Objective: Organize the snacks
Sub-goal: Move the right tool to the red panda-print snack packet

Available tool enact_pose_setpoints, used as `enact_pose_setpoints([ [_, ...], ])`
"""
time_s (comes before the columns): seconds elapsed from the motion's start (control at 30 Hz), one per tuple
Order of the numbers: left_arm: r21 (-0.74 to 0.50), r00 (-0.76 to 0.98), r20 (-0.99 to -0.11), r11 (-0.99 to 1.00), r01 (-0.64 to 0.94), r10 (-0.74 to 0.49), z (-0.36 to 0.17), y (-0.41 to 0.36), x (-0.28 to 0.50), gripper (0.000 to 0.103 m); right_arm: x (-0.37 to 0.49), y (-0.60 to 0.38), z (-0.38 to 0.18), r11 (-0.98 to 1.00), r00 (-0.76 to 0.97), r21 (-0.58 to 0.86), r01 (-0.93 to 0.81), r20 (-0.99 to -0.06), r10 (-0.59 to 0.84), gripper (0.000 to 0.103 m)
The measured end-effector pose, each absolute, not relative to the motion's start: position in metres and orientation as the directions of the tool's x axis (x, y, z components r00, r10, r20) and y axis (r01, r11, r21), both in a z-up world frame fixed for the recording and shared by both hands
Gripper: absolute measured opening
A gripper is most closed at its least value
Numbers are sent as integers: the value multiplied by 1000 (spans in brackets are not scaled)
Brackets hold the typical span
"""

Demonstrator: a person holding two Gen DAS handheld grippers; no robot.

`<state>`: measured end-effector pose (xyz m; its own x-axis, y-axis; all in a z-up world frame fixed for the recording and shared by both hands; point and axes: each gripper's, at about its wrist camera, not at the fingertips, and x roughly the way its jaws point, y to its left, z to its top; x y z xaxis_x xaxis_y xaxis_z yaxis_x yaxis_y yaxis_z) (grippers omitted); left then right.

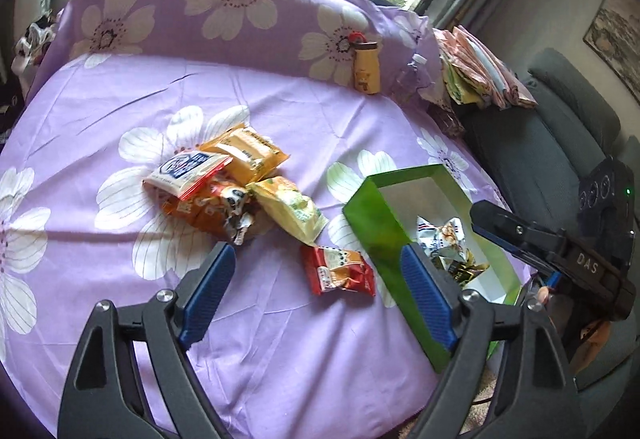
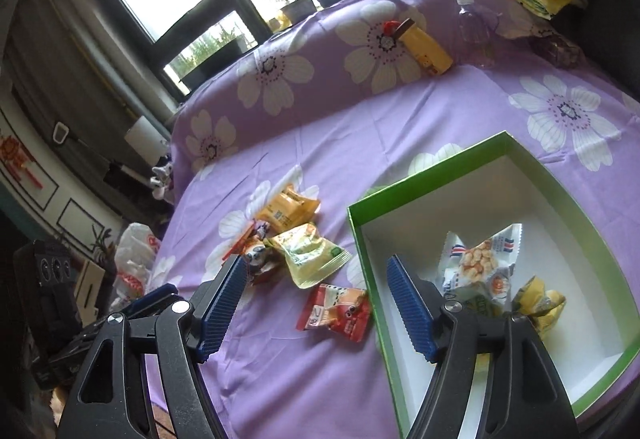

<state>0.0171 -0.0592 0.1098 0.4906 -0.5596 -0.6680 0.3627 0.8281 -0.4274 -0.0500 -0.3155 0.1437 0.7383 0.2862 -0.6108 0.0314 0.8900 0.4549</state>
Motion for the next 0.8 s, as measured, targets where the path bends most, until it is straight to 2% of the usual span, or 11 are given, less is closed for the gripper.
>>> enact_pose_setpoints([
  [0.33,-432,398,-777,873,227,-488,63,-57,42,84,-20,-271,110,861,611,509,-20,-675,413,73],
  [0.53,-354,426,-822,925,138,-378,49,-47,45,81,-9,-251,83,888,532,460,7,-754,386,73],
  [0.63,-421,382,-811,895,146,-444,40,-51,45,74,-7,-251,77,888,515,459,32,-769,379,72],
  [0.8,-488,305,-793,850,197,-526,27,-80,42,64,-14,-268,89,857,562,512,63,-727,393,72],
])
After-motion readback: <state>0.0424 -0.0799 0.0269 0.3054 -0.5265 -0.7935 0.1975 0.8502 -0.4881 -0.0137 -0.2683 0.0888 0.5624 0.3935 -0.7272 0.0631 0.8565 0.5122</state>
